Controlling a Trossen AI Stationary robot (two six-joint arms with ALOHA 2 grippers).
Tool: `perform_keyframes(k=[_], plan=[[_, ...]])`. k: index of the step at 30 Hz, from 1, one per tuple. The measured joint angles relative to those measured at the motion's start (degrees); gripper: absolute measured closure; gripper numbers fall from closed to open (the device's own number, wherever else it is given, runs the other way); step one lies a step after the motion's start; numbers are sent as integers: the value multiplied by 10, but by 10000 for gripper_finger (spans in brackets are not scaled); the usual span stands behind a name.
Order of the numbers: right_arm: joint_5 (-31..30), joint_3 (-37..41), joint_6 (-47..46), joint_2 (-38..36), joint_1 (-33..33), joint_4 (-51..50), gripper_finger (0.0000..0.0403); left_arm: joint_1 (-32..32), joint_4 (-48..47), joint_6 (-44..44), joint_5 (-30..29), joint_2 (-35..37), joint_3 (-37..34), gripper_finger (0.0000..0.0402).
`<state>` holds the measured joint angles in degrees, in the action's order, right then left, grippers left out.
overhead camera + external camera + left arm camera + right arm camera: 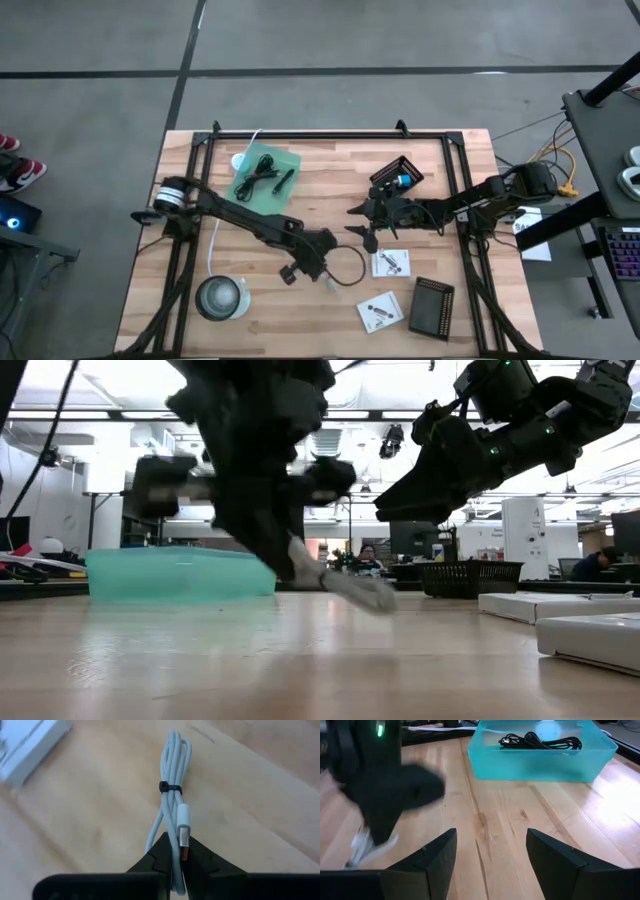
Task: Pick and place items into bin
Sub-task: Put the white charger cable into the light blue bin
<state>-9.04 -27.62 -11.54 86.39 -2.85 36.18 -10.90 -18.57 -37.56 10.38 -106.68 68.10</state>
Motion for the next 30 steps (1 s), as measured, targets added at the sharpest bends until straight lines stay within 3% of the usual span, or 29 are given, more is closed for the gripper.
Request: perform_keyframes(k=[10, 18, 23, 30], plan=[[0, 0, 1, 0, 0, -2, 179, 0, -130, 43, -22, 163, -7, 391], [0, 0, 0, 0, 0, -2, 179, 21, -167, 80, -176, 281, -9, 391], [0, 0, -2, 0, 0, -3, 179, 79, -222, 149, -253, 323, -11, 391], [0, 0, -2, 0, 0, -1, 179, 197, -317, 324, -290, 334, -18, 391]])
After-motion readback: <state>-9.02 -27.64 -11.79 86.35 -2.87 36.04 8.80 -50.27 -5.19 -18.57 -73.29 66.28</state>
